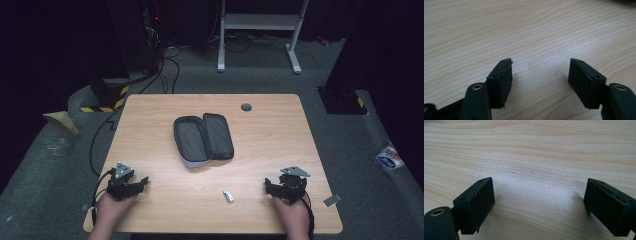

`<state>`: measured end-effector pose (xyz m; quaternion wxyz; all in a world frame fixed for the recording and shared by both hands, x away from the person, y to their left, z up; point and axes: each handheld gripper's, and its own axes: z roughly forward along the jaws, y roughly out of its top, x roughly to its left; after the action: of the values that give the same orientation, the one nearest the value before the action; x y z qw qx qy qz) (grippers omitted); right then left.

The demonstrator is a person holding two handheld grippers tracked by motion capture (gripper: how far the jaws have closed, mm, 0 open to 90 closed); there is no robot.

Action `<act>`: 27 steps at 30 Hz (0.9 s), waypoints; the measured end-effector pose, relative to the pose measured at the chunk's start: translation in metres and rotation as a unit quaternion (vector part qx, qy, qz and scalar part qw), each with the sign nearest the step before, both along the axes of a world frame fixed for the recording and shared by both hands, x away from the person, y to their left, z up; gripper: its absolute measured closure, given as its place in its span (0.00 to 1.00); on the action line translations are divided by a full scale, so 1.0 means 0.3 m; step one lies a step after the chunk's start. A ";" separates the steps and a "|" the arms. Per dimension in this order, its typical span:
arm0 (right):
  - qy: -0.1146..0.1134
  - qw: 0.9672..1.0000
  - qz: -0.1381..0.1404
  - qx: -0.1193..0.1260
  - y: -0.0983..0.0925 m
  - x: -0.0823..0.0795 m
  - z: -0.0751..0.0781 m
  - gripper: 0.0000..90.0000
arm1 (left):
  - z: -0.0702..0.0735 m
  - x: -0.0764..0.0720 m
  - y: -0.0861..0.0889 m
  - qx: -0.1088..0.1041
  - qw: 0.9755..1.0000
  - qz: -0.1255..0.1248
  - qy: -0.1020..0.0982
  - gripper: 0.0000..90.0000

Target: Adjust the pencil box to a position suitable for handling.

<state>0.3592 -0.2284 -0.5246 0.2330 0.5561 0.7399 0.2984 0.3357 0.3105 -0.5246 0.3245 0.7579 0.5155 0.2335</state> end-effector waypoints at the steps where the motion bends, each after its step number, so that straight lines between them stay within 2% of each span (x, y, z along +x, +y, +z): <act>1: 0.000 1.000 0.000 0.000 0.000 0.000 0.000 0.10 | 0.002 -0.004 -0.008 -0.002 1.000 -0.003 0.000 0.42; 5: 0.000 1.000 0.000 0.000 0.000 0.000 0.000 0.11 | 0.009 -0.015 -0.025 -0.001 1.000 -0.012 -0.008 0.47; 9: -0.002 1.000 0.002 0.000 0.000 -0.001 0.000 0.11 | 0.021 -0.029 -0.034 -0.020 0.999 -0.022 -0.019 0.55; 13: -0.002 1.000 0.002 0.000 0.000 -0.001 0.000 0.11 | 0.026 -0.034 -0.038 -0.036 0.999 -0.028 -0.025 0.58; 15: -0.002 1.000 0.002 0.000 0.000 -0.001 0.000 0.11 | 0.028 -0.034 -0.041 -0.028 0.998 -0.026 -0.039 0.58; 17: -0.002 1.000 0.003 0.000 0.000 -0.002 0.000 0.12 | 0.031 -0.036 -0.043 -0.034 0.998 -0.021 -0.056 0.58; 20: -0.002 1.000 0.003 0.000 0.000 -0.002 0.000 0.12 | 0.030 -0.026 -0.048 -0.047 0.997 -0.014 -0.055 0.59; 22: -0.002 1.000 0.003 0.000 0.000 -0.001 0.000 0.12 | 0.030 -0.021 -0.055 -0.047 0.997 -0.015 -0.052 0.59; 23: -0.002 1.000 0.004 0.000 0.000 -0.001 0.000 0.12 | 0.032 -0.017 -0.071 -0.047 0.998 -0.021 -0.046 0.59; 27: -0.002 1.000 0.004 0.000 0.000 -0.002 0.000 0.12 | 0.037 -0.018 -0.109 -0.038 0.998 -0.038 -0.045 0.56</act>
<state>0.3587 -0.2285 -0.5246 0.2336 0.5525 0.7415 0.3006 0.3302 0.2778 -0.5133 0.3846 0.7529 0.4794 0.2353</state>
